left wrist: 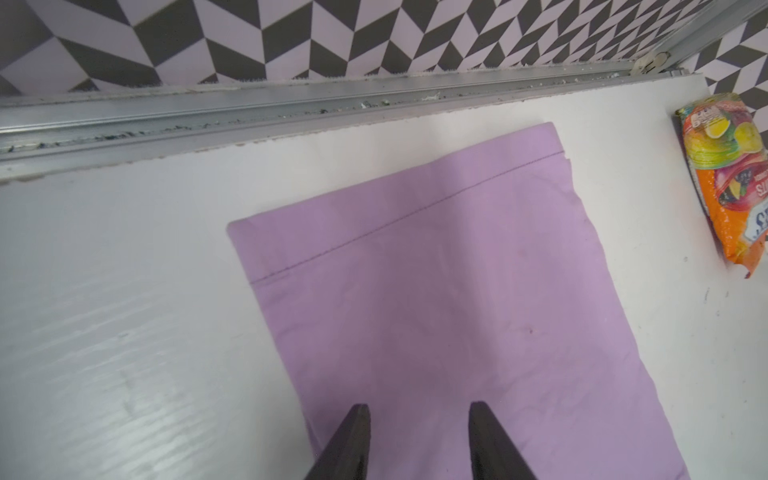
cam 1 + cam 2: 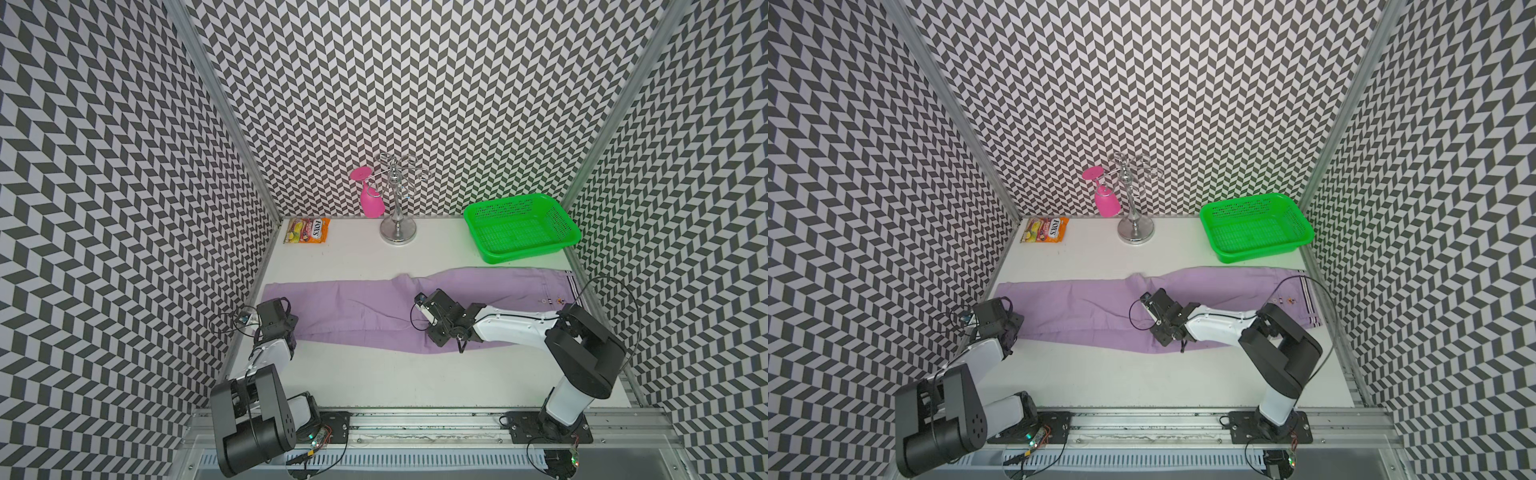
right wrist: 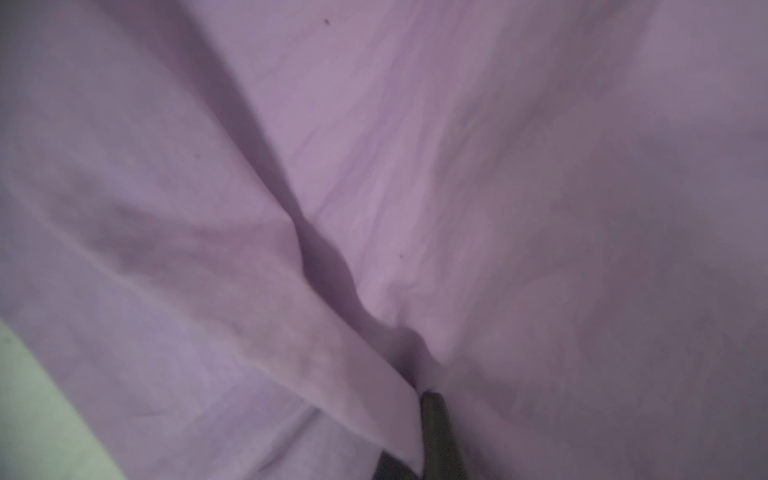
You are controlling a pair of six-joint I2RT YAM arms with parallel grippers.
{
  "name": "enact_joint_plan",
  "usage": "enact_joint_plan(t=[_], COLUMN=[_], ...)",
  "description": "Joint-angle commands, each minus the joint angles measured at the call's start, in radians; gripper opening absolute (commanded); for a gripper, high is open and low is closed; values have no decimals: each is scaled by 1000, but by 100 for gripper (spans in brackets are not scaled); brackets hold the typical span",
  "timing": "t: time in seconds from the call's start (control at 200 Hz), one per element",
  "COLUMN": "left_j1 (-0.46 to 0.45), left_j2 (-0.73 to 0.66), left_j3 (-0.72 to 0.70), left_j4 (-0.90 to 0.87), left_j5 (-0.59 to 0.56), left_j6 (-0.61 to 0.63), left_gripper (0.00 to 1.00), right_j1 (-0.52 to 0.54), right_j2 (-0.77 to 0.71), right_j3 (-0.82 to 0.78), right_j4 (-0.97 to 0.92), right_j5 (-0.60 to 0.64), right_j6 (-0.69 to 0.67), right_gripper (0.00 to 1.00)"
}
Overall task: Roll up the long pants
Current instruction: Fold the long pant at the center of the board.
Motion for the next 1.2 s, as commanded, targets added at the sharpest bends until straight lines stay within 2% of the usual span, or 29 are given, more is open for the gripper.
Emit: enact_joint_plan(t=[0.0, 0.125, 0.295, 0.421, 0.601, 0.756, 0.821, 0.856, 0.891, 0.996, 1.037, 1.087, 1.132, 1.192], left_j1=[7, 18, 20, 20, 21, 22, 25, 27, 29, 20, -5, -38, -64, -117], left_j2=[-13, 0, -7, -9, -13, -63, -103, -126, -147, -183, -188, -180, -156, -84], left_j3=[-3, -4, -11, -14, -11, -5, -4, -9, -16, -3, 34, 78, 108, 155], left_j4=[4, 10, 18, 18, 6, -34, -60, -63, -50, -9, -32, -54, -51, -40], left_j5=[-23, -11, -5, -7, -18, -80, -127, -134, -131, -80, -93, -98, -52, 11], left_j6=[-16, -20, -19, -21, -33, -46, -55, -64, -66, -3, 29, 55, 74, 115], left_gripper=[44, 44, 44, 45, 45, 45, 45, 45, 46, 47, 49, 52, 58, 57], right_j1=[0, 1, 16, 35, 91, 124, 124, 123, 123, 113, 91, 47, -7, -92], right_j2=[-47, -110, -206, -210, -187, -106, -68, -53, -49, -116, -164, -224, -278, -349], right_j3=[51, 115, 153, 132, -16, -24, -21, -17, -11, 35, 58, 93, 119, 136], right_j4=[-8, -139, -264, -338, -251, -211, -202, -202, -203, -214, -214, -212, -199, -158], right_j5=[56, 74, 12, -45, -107, -189, -219, -219, -214, -153, -148, -163, -186, -208], right_j6=[-3, 11, 39, 62, 133, 175, 185, 189, 190, 183, 184, 181, 179, 186], right_gripper=[0, 0, 0, 0, 0, 0, 9, 24, 34, 48, 54, 58, 65, 66])
